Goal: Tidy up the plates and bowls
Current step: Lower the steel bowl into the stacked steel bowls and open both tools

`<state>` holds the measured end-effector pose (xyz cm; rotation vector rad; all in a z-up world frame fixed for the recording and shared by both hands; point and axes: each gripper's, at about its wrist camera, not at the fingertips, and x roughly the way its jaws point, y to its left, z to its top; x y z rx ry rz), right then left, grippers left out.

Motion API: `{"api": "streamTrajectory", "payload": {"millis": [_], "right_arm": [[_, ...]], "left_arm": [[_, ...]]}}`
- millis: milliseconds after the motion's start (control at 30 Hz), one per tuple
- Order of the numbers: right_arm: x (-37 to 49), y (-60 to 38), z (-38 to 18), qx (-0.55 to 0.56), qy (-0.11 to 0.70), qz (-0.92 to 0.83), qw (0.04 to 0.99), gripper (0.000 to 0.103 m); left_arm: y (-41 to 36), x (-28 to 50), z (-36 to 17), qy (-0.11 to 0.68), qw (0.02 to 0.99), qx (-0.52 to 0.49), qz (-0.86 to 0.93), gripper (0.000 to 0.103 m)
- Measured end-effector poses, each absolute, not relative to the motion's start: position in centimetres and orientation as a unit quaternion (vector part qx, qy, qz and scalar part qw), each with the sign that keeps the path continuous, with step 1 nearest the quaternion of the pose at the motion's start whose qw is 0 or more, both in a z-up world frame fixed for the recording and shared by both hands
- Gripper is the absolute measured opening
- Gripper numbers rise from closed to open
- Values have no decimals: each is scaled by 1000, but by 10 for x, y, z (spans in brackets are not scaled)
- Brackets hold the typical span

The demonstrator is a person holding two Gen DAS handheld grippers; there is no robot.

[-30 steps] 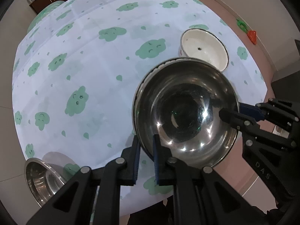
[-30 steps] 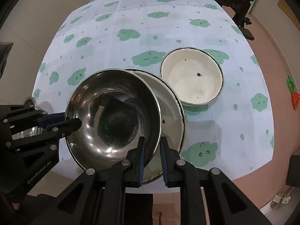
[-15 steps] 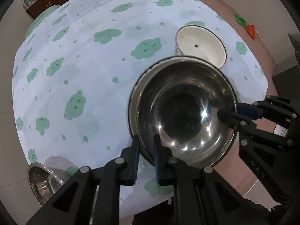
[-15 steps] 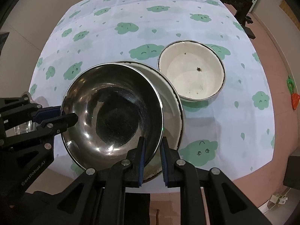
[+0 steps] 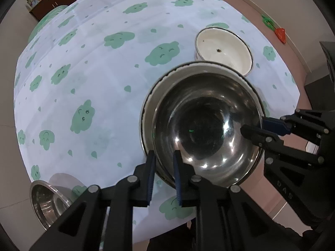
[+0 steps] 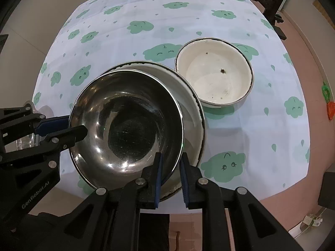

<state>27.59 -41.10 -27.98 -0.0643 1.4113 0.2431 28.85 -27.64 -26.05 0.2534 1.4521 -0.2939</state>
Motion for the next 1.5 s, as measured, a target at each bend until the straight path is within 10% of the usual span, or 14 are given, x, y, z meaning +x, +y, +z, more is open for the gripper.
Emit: {"api": "streamTrajectory", "payload": {"millis": [167,1500], "right_arm": [[275,-408,-274,-18,638,125,760,39],[301,-434,-242,13,598,126,791,39]], "left_arm": [[-274,288,-255,653,737,111,-132,31],[-283,340,-232,632,761,86,-122,39]]}}
